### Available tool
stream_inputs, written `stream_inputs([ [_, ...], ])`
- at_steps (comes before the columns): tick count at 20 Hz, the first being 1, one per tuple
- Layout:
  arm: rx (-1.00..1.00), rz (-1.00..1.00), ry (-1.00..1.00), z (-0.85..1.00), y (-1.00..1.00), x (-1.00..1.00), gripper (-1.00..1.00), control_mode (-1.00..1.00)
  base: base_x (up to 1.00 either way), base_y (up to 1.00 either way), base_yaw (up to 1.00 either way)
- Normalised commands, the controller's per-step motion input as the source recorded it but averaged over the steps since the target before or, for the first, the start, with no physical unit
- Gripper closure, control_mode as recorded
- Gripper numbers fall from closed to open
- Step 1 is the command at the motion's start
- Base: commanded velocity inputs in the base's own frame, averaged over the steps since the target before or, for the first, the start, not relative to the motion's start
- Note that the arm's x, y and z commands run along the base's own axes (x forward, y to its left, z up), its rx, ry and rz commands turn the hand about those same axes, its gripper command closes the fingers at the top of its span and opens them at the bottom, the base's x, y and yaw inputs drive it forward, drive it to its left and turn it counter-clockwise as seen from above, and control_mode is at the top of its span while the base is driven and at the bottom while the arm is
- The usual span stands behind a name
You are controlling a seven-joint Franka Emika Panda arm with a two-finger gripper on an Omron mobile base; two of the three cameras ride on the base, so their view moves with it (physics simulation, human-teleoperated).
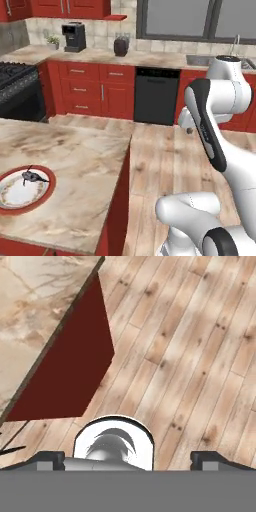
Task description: Take the cheese, fish, and garlic from the fridge and place them on the plate on the dining counter to create an appetizer plate.
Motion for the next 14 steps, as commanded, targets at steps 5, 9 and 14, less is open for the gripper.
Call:
stream_inputs([
  [5, 0.00, 0.00, 0.00, 0.00, 0.00, 0.00, -1.00, 1.00, -0.10, -0.11, -0.90],
  [9, 0.00, 0.00, 0.00, 0.00, 0.00, 0.00, -1.00, 1.00, -0.01, -0.27, -0.88],
  [14, 0.00, 0.00, 0.00, 0.00, 0.00, 0.00, -1.00, 1.00, 0.00, -0.32, -0.87],
])
